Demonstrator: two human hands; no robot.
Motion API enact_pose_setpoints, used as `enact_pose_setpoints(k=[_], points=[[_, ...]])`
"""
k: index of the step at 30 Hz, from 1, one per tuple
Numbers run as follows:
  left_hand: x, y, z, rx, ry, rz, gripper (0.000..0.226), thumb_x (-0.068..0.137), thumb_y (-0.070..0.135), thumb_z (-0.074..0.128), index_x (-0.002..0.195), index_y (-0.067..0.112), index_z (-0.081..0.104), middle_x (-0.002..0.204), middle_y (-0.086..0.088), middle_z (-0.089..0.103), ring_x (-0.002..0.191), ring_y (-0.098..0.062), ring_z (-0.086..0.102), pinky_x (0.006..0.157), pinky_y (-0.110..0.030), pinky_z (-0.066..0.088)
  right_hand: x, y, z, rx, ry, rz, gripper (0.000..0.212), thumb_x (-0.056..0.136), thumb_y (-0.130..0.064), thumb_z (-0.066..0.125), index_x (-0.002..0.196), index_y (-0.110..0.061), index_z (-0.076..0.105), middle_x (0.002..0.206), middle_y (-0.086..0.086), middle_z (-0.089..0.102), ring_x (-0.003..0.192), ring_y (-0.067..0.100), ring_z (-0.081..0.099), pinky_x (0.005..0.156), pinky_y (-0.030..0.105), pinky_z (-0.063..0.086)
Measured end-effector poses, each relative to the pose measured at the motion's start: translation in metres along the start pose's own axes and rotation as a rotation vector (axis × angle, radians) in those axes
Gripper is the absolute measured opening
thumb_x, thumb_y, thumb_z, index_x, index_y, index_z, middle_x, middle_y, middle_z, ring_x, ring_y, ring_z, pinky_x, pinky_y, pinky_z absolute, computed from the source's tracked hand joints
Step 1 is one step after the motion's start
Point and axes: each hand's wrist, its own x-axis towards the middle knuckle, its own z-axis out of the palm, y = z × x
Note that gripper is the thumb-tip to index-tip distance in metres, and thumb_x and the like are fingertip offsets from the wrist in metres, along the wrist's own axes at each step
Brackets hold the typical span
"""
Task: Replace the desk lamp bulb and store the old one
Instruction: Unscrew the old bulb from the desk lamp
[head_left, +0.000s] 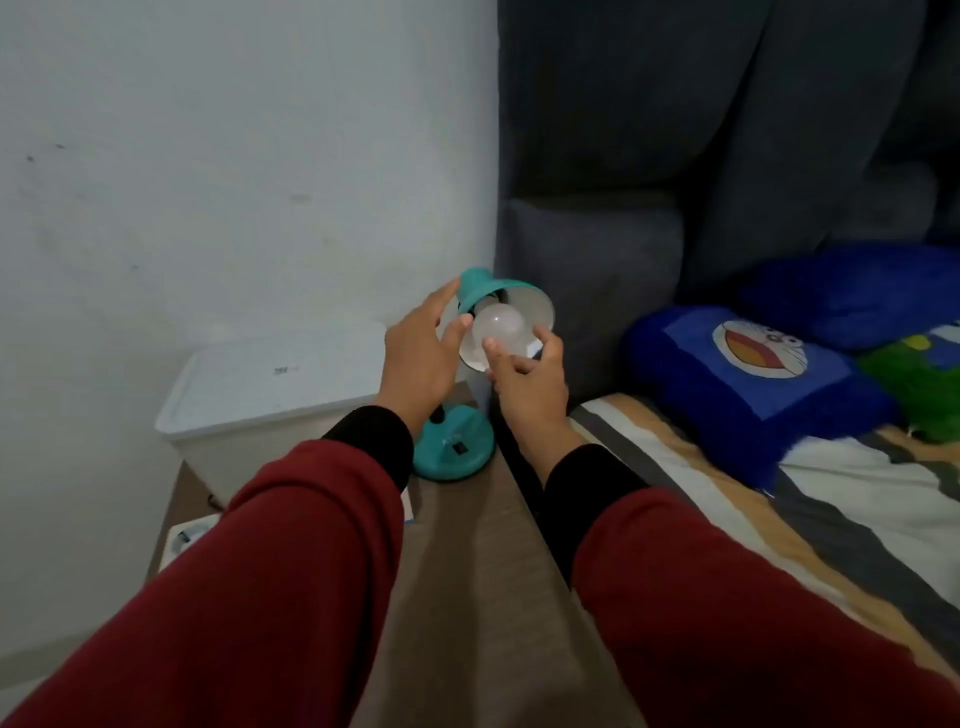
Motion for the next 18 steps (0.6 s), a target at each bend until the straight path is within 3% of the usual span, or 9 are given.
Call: enact_pose_setpoints(k=[6, 11, 13, 18], points=[[0.007, -0.010, 0.004, -0.039, -0.035, -0.013, 0.040, 0.095, 0.019, 0.052, 0.135, 0.025, 0.051, 0.138, 0.001, 0.055, 0.124, -0.012, 0.053, 0.089, 0.002, 0.022, 0.021, 0.005, 0.019, 0.193, -0.002, 0.085, 0.066, 0.078, -0.042, 0.071, 0.132, -0.025, 0.037, 0.071, -0.006, 0.065, 0.099, 0.025, 0.068, 0.098, 0.044, 0.049], [0.013, -0.011, 0.002, -0.057, 0.006, -0.014, 0.038, 0.092, 0.012, 0.056, 0.128, 0.022, 0.058, 0.130, -0.001, 0.062, 0.110, 0.001, 0.052, 0.075, 0.019, 0.024, 0.029, 0.003, 0.021, 0.244, 0.032, 0.062, 0.052, 0.077, -0.035, 0.074, 0.119, -0.028, 0.044, 0.071, -0.003, 0.064, 0.091, 0.025, 0.071, 0.094, 0.045, 0.052], [0.015, -0.012, 0.002, -0.063, 0.009, -0.016, 0.037, 0.091, 0.011, 0.057, 0.127, 0.020, 0.059, 0.126, -0.002, 0.064, 0.103, 0.003, 0.051, 0.072, 0.020, 0.025, 0.028, 0.000, 0.020, 0.208, 0.059, 0.041, 0.052, 0.076, -0.033, 0.075, 0.120, -0.028, 0.047, 0.076, -0.002, 0.065, 0.092, 0.025, 0.070, 0.093, 0.042, 0.053], [0.015, -0.014, 0.005, -0.086, 0.026, -0.037, 0.036, 0.091, 0.009, 0.058, 0.125, 0.020, 0.062, 0.123, -0.002, 0.066, 0.102, 0.003, 0.053, 0.072, 0.019, 0.027, 0.021, -0.007, 0.012, -0.154, 0.108, -0.150, 0.058, 0.081, -0.018, 0.071, 0.133, -0.027, 0.047, 0.123, 0.010, 0.052, 0.109, 0.023, 0.056, 0.083, 0.017, 0.037]])
